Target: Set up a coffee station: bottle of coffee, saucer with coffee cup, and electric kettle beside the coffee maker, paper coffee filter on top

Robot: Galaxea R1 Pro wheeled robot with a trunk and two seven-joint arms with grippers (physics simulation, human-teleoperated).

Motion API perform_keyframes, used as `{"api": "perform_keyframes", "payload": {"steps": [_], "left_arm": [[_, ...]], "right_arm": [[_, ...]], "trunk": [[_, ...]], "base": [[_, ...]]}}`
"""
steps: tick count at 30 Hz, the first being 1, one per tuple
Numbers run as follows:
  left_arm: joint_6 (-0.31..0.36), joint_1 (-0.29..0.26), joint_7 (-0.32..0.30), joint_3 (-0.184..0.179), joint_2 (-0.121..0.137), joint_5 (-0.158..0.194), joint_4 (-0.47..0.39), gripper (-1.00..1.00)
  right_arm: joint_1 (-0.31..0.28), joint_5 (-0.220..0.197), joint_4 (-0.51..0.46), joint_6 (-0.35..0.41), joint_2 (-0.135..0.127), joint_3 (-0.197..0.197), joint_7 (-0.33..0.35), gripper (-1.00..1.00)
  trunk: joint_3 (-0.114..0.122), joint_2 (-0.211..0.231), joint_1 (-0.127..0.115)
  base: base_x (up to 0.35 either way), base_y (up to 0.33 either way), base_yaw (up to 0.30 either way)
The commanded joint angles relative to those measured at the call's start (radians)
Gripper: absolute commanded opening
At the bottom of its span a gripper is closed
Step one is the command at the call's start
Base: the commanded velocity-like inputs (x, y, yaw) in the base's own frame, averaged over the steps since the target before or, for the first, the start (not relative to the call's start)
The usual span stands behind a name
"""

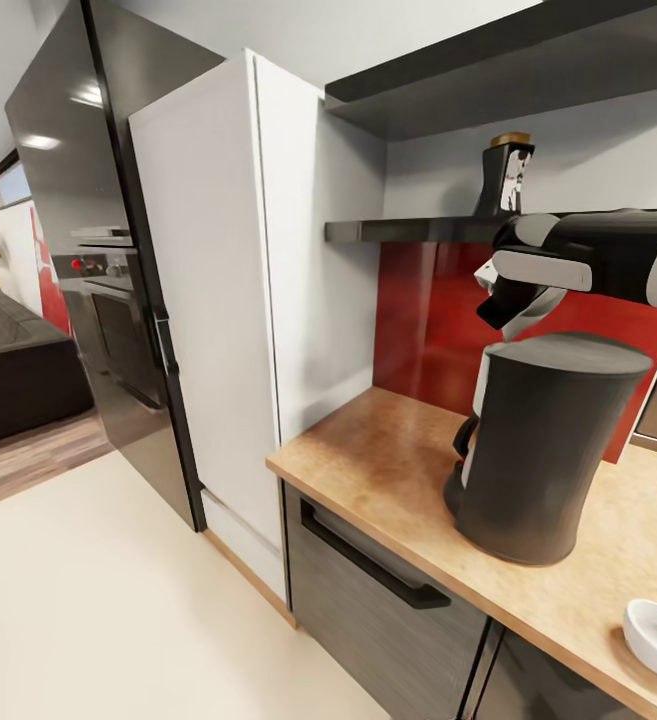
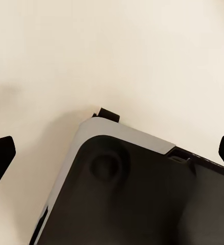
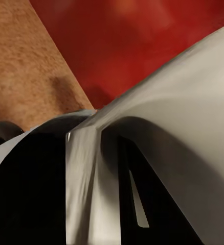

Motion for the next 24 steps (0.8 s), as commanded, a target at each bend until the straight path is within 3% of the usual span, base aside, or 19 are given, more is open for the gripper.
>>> {"api": "perform_keyframes", "payload": {"steps": [1, 24], "left_arm": [[-0.001, 0.000, 0.000, 0.000, 0.000, 0.006, -0.002, 1.00], [-0.001, 0.000, 0.000, 0.000, -0.001, 0.006, -0.002, 1.00]], "right_arm": [[-0.002, -0.012, -0.002, -0.002, 0.000, 0.003, -0.011, -1.00], [-0.002, -0.012, -0.002, -0.002, 0.000, 0.003, -0.011, -1.00]], "trunk": [[-0.001, -0.001, 0.000], [-0.004, -0.008, 0.004]], "base": [[-0.142, -0.054, 0.000], [-0.020, -0.007, 0.000]]}}
